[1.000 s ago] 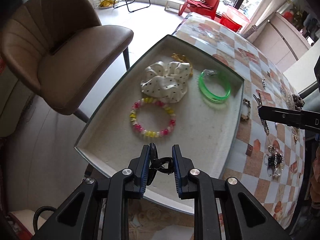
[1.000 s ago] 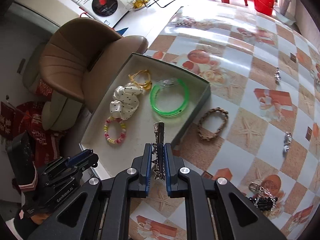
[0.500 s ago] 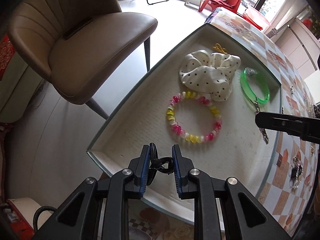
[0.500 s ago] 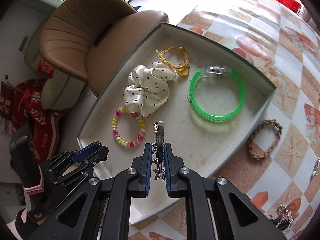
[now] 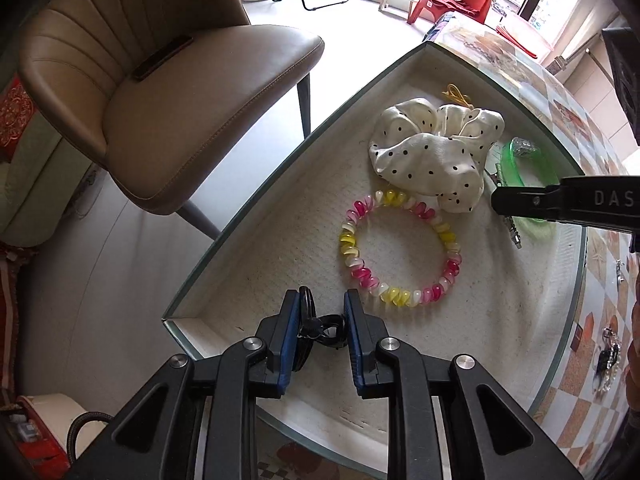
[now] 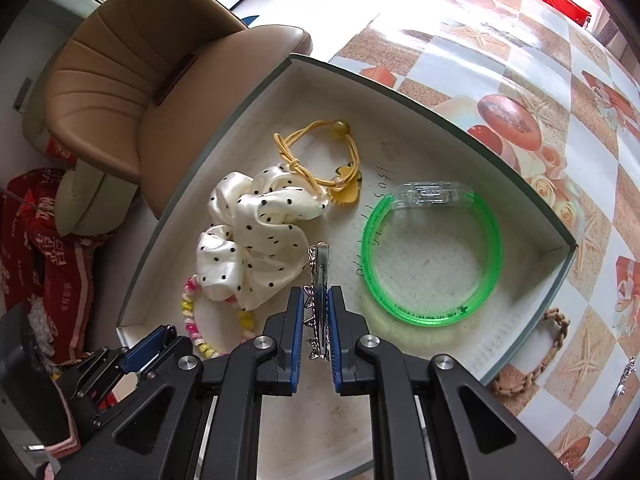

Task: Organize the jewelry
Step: 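Lower both held items into the tray and open both tools, then move both open tools out of the tray toward the braided bracelet and silver chain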

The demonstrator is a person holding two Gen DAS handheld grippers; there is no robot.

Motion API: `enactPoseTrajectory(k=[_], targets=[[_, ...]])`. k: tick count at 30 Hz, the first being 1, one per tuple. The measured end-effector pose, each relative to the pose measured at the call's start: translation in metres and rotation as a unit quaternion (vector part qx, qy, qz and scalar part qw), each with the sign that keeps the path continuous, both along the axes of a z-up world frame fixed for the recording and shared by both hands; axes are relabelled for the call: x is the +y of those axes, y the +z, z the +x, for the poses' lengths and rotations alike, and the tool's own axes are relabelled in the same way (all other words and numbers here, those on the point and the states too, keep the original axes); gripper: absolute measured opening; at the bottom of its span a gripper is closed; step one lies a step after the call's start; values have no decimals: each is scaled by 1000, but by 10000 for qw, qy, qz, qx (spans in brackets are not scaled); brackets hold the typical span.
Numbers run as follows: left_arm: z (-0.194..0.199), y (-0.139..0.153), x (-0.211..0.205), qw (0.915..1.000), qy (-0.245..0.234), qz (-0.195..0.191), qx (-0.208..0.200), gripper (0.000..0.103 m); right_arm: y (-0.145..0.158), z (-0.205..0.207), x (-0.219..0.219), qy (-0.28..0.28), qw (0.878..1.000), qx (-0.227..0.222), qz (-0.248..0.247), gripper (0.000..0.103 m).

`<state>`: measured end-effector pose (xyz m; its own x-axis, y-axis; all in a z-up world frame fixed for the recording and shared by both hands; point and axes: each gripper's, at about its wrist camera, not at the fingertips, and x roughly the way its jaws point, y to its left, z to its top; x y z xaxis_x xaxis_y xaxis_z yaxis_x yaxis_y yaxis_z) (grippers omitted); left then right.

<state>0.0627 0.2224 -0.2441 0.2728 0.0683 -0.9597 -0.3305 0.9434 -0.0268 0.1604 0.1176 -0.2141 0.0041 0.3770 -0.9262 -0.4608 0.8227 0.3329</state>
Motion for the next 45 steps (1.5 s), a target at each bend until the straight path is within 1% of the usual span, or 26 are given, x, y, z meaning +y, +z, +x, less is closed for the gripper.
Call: enactPoseTrajectory(k=[6, 8, 13, 14, 16, 17, 18, 26, 27, 28, 29, 30, 33, 36, 37, 38, 42, 45], targets=[[4, 0, -4, 9999, -39, 127, 77, 26, -1, -4, 2, 97, 9999, -131, -37, 14], [5, 1, -5, 9998, -35, 150, 110, 26, -1, -5, 4, 129, 9998, -114, -61, 16], [8, 2, -8, 9996, -70, 189, 174, 26, -5, -7, 3, 91, 9999, -52, 26, 16], [8, 2, -10, 9996, -85, 203, 188, 26, -5, -7, 3, 90, 9999, -13, 64, 18], [8, 3, -12, 9994, -129, 226, 205, 26, -5, -5, 0, 90, 9998, 64, 173, 29], [8, 3, -12, 9994, -138, 221, 210, 26, -3, -5, -4, 88, 9997, 65, 197, 43], [8, 3, -13, 9994, -144, 221, 214, 26, -2, -6, -5, 81, 9997, 44, 209, 54], [8, 5, -20, 9987, -258, 359, 250, 28, 16, -7, -26, -111, 9985, 51, 528, 55], [8, 6, -21, 9986, -264, 371, 254, 52, 20, -9, -33, -154, 9982, 45, 576, 55], [8, 8, -23, 9986, -236, 404, 240, 87, 24, -9, -39, -211, 9978, 28, 622, 55], [6, 11, -24, 9985, -201, 478, 167, 94, 28, -10, -44, -255, 9975, 13, 659, 55], [5, 14, -26, 9984, -220, 516, 93, 95, 32, -11, -49, -297, 9971, -1, 702, 55], [6, 16, -31, 9981, -302, 526, 116, 95, 40, -14, -66, -411, 9961, -45, 782, 55], [7, 19, -38, 9972, -408, 618, 112, 95, 45, -18, -84, -563, 9950, -32, 820, 55], [7, 21, -42, 9968, -447, 658, 97, 96, 47, -19, -90, -619, 9946, -28, 834, 55], [7, 22, -44, 9964, -482, 688, 92, 102, 48, -20, -97, -683, 9941, -25, 847, 55], [10, 31, -55, 9948, -673, 763, 57, 103, 50, -24, -121, -955, 9918, -9, 848, 59], [14, 36, -65, 9929, -847, 829, 37, 103, 48, -27, -141, -1183, 9896, 32, 822, 59]])
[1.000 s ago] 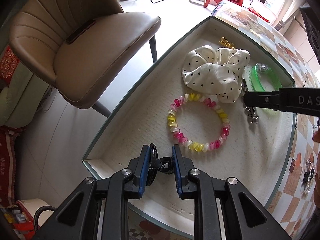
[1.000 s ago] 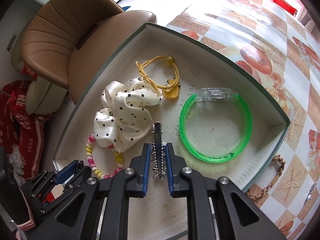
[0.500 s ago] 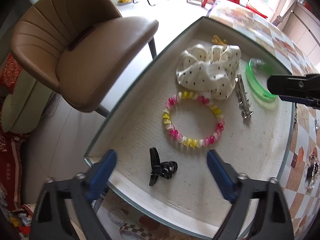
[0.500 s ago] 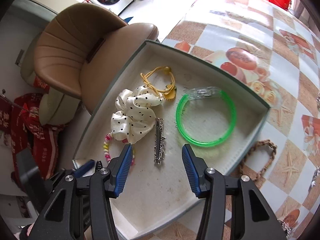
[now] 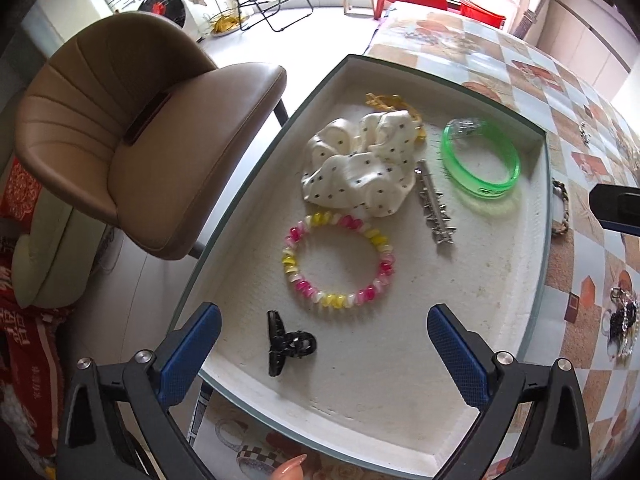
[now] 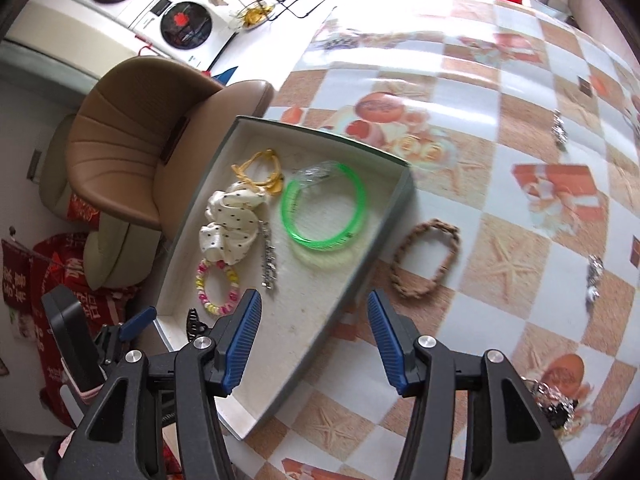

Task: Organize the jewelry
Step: 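Move both open tools out of the tray toward the braided bracelet and silver chain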

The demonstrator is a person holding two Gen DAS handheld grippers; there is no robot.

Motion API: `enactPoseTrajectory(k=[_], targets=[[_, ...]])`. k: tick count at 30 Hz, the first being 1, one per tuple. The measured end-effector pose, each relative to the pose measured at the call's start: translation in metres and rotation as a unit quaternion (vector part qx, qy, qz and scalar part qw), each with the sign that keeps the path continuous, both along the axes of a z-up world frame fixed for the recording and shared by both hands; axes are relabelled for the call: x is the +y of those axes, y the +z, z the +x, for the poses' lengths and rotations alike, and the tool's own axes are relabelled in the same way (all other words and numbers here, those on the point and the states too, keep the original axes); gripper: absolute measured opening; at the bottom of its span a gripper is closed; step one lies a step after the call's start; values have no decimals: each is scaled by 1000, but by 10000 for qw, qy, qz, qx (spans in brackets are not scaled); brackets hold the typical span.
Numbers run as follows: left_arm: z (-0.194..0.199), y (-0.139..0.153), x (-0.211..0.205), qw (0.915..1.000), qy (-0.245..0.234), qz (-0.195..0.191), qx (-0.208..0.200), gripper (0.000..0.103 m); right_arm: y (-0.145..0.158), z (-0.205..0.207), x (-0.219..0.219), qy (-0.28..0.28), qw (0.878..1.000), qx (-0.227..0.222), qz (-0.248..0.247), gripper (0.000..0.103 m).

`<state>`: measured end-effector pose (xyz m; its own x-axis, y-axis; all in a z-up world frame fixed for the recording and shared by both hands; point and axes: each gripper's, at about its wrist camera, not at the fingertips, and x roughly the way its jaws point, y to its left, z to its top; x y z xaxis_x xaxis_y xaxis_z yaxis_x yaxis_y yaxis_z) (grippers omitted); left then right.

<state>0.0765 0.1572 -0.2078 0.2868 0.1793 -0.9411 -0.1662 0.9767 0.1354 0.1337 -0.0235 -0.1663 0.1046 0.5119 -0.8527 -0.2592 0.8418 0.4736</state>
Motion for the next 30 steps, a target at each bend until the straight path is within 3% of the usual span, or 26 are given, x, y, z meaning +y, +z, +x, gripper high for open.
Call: enactPoseTrajectory(k=[2, 4, 7, 9, 19, 30], targets=[[4, 4, -8, 9999, -111, 3, 5, 103, 1, -2, -14, -136, 9999, 27, -14, 62], [8, 9, -19, 9997, -235, -29, 6, 103, 1, -4, -30, -297, 9996, 29, -18, 71], [13, 18, -38, 9990, -439, -62, -41, 103, 1, -7, -50, -491, 9987, 35, -89, 74], [16, 21, -46, 9982, -572, -127, -79, 103, 0, -9, -66, -634, 9979, 36, -151, 83], [25, 37, -103, 9926, -1118, -370, -281, 103, -16, -7, -128, -1131, 9909, 114, -715, 83], [45, 26, -162, 9847, -1549, -769, -224, 102, -33, 13, -164, -1205, 9838, 18, -1325, 83]])
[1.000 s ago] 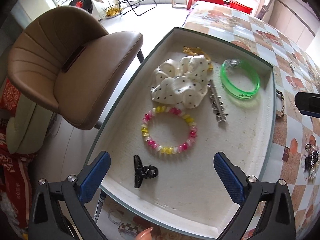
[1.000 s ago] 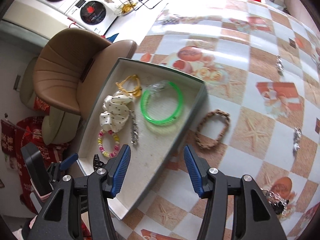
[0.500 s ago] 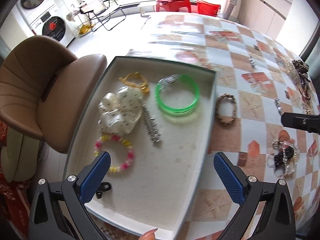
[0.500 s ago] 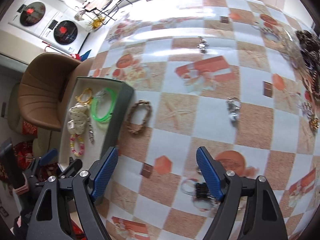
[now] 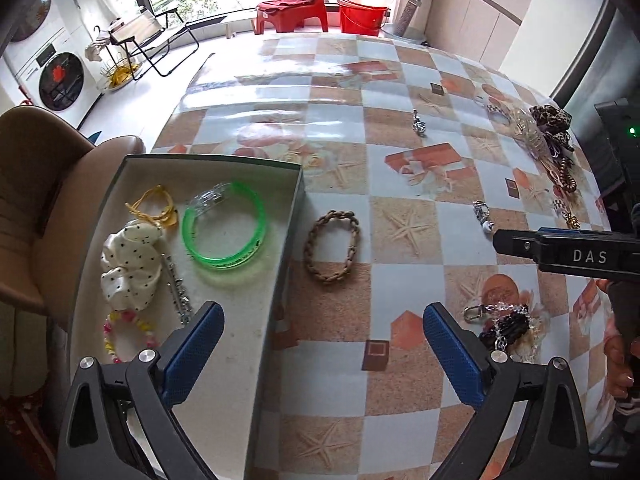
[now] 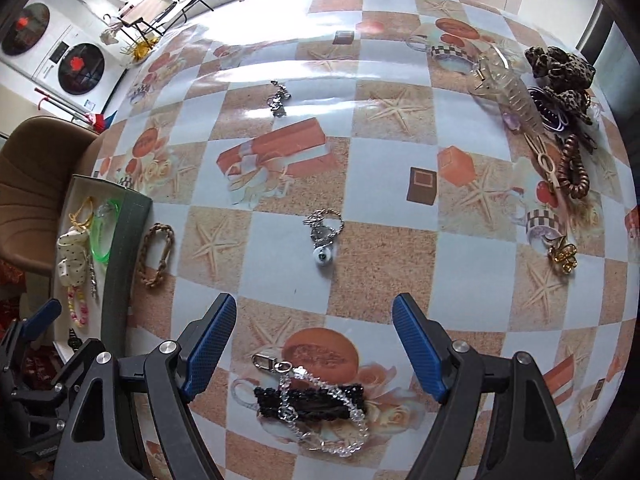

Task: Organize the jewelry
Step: 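Move both open tools out of the tray toward the braided bracelet and silver chain, then grasp the braided bracelet with the left tool while the right tool grasps the silver chain charm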

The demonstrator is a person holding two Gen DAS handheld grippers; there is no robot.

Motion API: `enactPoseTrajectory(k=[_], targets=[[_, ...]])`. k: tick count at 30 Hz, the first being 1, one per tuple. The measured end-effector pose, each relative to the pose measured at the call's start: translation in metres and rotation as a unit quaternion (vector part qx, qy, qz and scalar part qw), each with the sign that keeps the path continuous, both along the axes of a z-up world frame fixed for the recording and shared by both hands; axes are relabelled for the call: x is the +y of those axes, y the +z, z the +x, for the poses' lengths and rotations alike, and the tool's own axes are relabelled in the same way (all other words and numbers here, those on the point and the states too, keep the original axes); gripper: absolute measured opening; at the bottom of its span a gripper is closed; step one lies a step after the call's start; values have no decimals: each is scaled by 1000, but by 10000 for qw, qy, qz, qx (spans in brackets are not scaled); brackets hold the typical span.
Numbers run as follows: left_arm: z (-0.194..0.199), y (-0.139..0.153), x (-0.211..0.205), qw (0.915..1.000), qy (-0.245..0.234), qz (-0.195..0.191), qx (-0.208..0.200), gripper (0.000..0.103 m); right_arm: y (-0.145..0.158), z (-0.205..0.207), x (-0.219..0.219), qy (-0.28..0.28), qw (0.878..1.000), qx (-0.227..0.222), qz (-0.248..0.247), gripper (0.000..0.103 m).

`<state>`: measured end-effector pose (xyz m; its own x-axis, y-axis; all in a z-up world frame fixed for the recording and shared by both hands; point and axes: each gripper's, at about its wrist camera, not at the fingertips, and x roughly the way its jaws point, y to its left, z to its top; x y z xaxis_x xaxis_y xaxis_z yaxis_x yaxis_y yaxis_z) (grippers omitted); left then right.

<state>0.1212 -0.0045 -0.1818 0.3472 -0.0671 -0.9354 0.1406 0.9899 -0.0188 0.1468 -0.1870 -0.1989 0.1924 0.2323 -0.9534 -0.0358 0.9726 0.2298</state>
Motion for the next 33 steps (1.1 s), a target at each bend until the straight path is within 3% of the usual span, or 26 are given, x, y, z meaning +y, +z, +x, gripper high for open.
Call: enactPoseTrajectory(k=[3, 5, 10, 16, 21, 27, 33], targets=[[5, -6, -11, 10000, -53, 0, 11, 101, -3, 7, -1, 123, 9999, -29, -94, 83], [9, -12, -17, 10000, -31, 57, 69, 90, -7, 11, 1, 225, 9996, -41, -162, 83], [14, -22, -26, 9999, 8, 59, 156, 90, -14, 20, 13, 593, 9975, -108, -366, 83], [24, -33, -33, 9998, 55, 150, 154, 90, -24, 27, 25, 981, 9927, -178, -674, 63], [36, -45, -38, 9995, 117, 230, 164, 90, -25, 28, 30, 1255, 9859, -437, -1013, 57], [49, -60, -44, 9991, 198, 312, 221, 90, -25, 32, 29, 1305, 9850, -566, -981, 47], [58, -68, -45, 9987, 321, 343, 210, 90, -25, 32, 21, 1356, 9843, -608, -957, 46]])
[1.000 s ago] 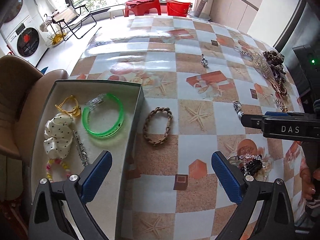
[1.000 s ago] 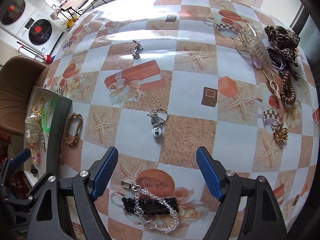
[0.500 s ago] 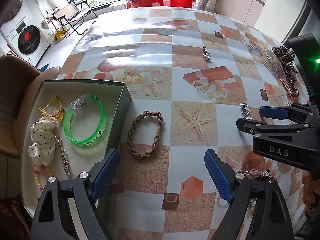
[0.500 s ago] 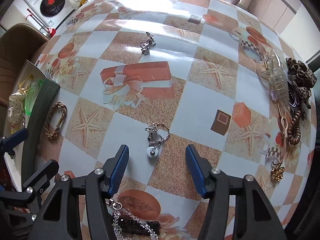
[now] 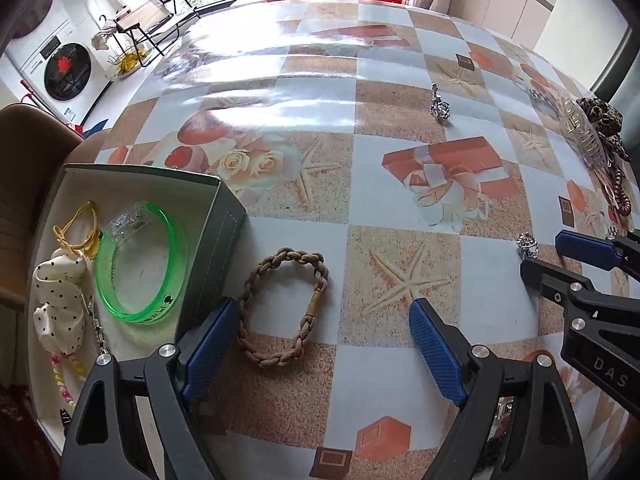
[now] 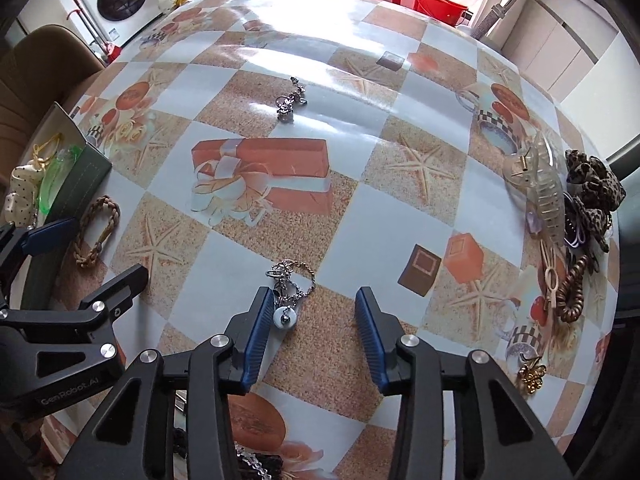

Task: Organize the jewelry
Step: 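Grasp the braided bracelet with the left tool while the right tool grasps the silver chain charm, then carry the braided bracelet and silver chain charm over the tray with both tools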

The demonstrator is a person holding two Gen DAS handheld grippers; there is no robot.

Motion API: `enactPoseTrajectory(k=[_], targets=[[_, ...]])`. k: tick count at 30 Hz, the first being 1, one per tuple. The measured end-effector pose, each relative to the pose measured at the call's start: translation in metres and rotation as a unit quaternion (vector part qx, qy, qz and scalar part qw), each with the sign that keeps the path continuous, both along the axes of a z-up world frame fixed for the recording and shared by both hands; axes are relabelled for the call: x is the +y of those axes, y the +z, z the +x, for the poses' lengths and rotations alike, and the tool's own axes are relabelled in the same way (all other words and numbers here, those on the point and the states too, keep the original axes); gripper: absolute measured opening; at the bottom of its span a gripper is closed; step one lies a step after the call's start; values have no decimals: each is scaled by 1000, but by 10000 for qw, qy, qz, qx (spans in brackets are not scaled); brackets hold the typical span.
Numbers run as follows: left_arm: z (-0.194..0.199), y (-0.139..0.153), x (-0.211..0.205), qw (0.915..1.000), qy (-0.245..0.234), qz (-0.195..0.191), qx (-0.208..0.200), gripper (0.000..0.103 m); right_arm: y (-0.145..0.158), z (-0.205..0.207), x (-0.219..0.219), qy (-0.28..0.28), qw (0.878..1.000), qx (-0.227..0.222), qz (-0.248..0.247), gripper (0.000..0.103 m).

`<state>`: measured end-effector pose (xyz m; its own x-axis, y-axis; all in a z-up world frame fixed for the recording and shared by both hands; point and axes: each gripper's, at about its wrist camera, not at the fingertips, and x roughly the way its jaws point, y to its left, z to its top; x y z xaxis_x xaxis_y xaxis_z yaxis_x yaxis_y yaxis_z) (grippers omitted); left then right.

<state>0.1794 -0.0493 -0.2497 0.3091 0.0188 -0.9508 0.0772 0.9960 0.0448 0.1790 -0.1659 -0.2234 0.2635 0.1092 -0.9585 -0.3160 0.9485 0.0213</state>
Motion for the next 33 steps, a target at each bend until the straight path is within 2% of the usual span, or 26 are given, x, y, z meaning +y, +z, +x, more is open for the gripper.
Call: enactPoseTrajectory(k=[5, 7, 11, 14, 16, 17, 19, 20, 25, 33], targets=[[4, 0, -1, 10000, -11, -44, 20, 89, 0, -5, 2, -2, 10000, -34, 7, 45], [3, 1, -4, 10000, -75, -51, 22, 84, 0, -4, 1, -18, 10000, -39, 0, 44], [0, 3, -13, 9997, -231, -35, 12, 78, 2, -5, -3, -13, 10000, -51, 10, 35], [-2, 6, -17, 9994, -331, -12, -32, 62, 3, -6, -2, 18, 10000, -49, 19, 27], [-2, 9, -18, 9993, -366, -23, -68, 40, 3, -6, -2, 14, 10000, -42, 37, 19], [-2, 10, -18, 9992, -376, -59, -77, 35, 3, -6, -1, 6, 10000, -37, 47, 14], [-1, 12, -15, 9991, -370, -206, -51, 13, 3, -6, -2, -39, 10000, -36, 81, 12], [0, 14, -14, 9990, -361, -272, -38, 9, 3, -6, -3, -67, 9999, -32, 107, 12], [-1, 19, -8, 9968, -303, -743, 70, 7, 4, -7, -13, -287, 9990, 87, 341, 12], [-16, 38, -8, 9942, -405, -998, -37, 7, 13, -15, -34, -742, 9931, 302, 862, 12]])
